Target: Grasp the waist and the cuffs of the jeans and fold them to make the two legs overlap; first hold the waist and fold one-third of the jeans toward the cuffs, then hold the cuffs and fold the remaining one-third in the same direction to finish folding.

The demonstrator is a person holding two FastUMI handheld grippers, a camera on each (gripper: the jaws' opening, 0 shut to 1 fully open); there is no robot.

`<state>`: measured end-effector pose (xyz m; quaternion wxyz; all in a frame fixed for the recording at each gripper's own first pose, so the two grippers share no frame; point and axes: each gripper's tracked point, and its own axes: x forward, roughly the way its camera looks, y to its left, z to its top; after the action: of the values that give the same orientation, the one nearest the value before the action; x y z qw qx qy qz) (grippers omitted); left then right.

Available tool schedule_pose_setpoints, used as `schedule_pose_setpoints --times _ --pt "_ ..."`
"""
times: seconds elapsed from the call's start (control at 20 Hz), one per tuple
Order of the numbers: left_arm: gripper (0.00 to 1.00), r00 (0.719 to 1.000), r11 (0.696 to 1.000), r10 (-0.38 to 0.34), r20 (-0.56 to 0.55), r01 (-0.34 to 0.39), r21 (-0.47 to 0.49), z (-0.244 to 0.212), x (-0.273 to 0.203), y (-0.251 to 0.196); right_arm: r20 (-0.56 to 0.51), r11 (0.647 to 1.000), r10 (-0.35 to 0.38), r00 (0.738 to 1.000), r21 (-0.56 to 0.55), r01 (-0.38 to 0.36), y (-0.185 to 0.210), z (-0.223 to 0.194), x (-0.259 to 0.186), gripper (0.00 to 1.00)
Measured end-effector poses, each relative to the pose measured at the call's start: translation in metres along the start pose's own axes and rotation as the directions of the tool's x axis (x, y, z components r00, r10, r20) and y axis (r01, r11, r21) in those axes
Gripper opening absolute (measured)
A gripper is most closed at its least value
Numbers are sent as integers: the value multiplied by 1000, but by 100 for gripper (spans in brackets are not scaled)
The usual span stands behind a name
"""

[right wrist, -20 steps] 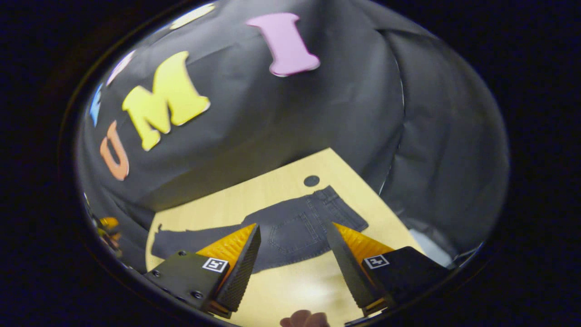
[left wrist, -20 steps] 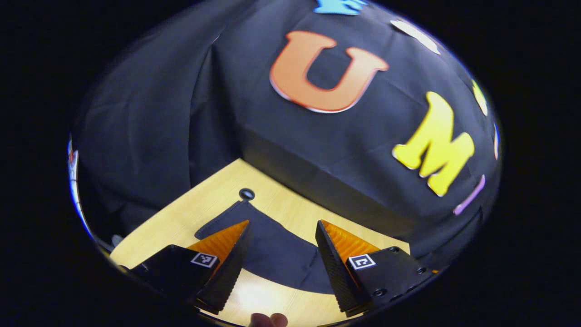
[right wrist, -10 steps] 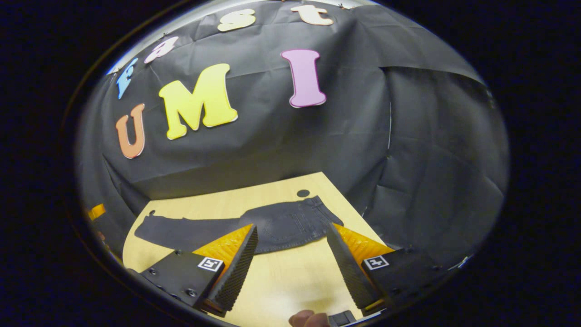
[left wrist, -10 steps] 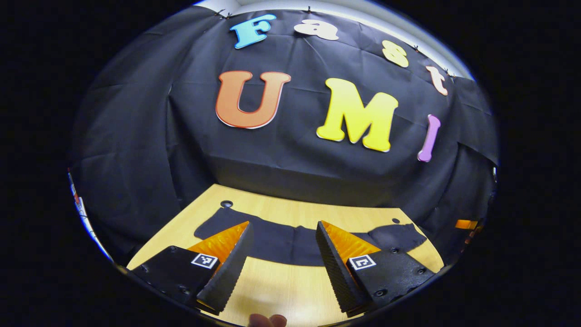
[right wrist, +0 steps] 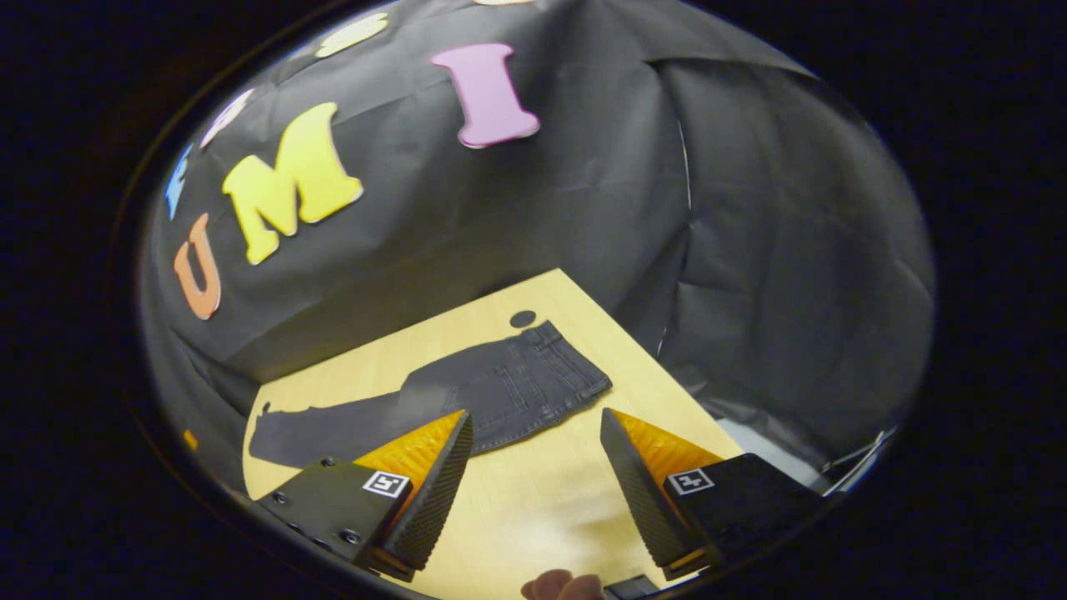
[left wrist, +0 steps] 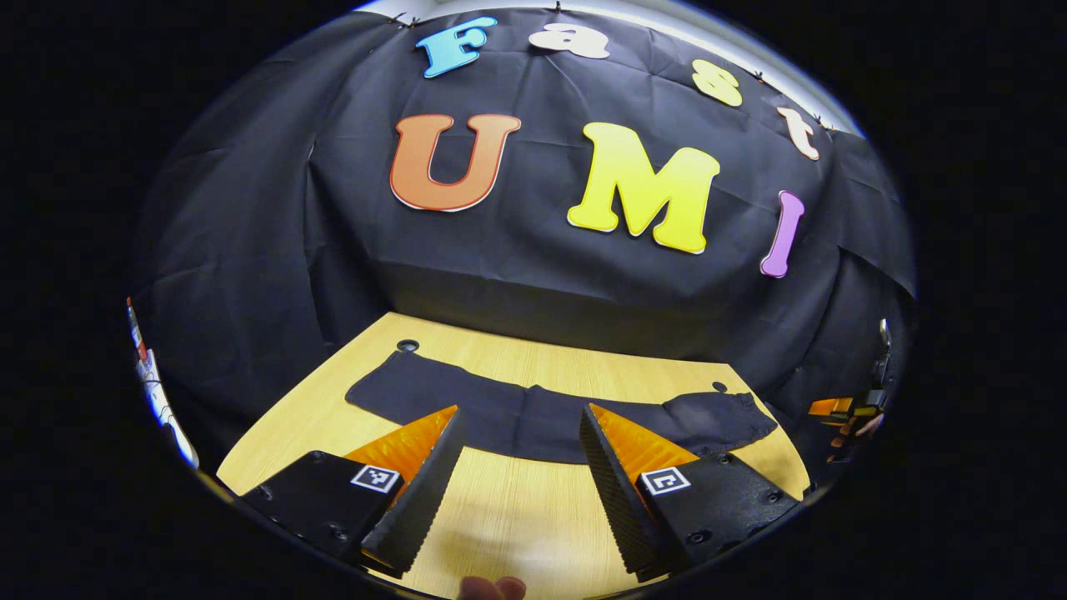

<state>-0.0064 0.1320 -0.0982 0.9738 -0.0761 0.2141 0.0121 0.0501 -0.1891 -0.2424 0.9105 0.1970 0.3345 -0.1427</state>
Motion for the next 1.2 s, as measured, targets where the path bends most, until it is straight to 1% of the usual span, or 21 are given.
schedule_pose_setpoints --times 0.05,0.15,0.25,0.3,0.35,0.4,0.45,0.5,0.55,0.6,0.65,0.7,0.75,0.8,0.85,1.0,1.05,1.1,1.15,1.2 --pt "90 1000 1000 10 -9 -10 0 0 0 -1 -24 999 -13 1000 51 14 -11 -3 17 96" --pt "90 999 1000 28 -29 -28 -5 -4 3 -4 -72 987 -25 997 159 36 -24 -4 45 96" --pt "89 997 999 36 -64 -37 -19 -12 8 -12 -114 969 -31 993 238 58 -39 -8 74 96" --pt "90 996 999 41 -83 -43 -21 -17 10 -16 -130 962 -30 991 265 64 -44 -10 85 92" --pt "90 994 999 44 -99 -46 -24 -22 13 -20 -143 955 -25 989 288 66 -47 -12 97 96" --pt "90 992 998 44 -114 -48 -29 -26 15 -27 -153 951 -19 988 304 65 -47 -12 107 96" --pt "90 990 998 44 -132 -49 -30 -30 17 -33 -159 948 -13 987 313 63 -48 -13 116 92" --pt "89 988 998 43 -145 -48 -27 -34 18 -38 -161 947 -10 987 316 61 -47 -13 124 96" --pt "89 987 999 43 -155 -46 -18 -35 19 -44 -159 947 -10 987 316 60 -45 -12 131 92" --pt "89 986 999 43 -163 -44 -5 -37 19 -47 -158 948 -14 987 313 64 -46 -10 135 92" --pt "90 985 999 44 -169 -44 7 -37 20 -49 -153 947 -20 988 313 67 -46 -9 142 96" --pt "89 984 999 47 -174 -45 13 -38 21 -50 -154 946 -28 988 314 76 -47 -11 149 92" --pt "89 982 999 52 -179 -50 13 -38 21 -50 -157 946 -29 987 314 78 -42 -15 156 96" --pt "90 981 998 56 -185 -55 10 -40 22 -50 -166 946 -30 986 313 82 -40 -17 161 96" --pt "90 979 998 61 -193 -61 6 -41 22 -49 -153 948 -36 988 308 82 -38 -13 165 92" --pt "90 976 997 77 -202 -79 0 -43 22 -44 -153 956 -82 985 266 121 -39 -15 168 92" --pt "90 976 996 84 -201 -87 -2 -43 20 -41 -150 961 -108 983 237 142 -42 -18 166 95" --pt "90 975 995 93 -202 -95 -5 -43 19 -38 -140 967 -111 984 212 139 -41 -18 167 91" --pt "90 974 995 98 -202 -102 -8 -43 18 -34 -135 974 -128 983 171 150 -42 -21 174 90" --pt "90 973 994 105 -204 -110 -11 -44 16 -30 -130 978 -129 983 144 147 -41 -21 174 82"
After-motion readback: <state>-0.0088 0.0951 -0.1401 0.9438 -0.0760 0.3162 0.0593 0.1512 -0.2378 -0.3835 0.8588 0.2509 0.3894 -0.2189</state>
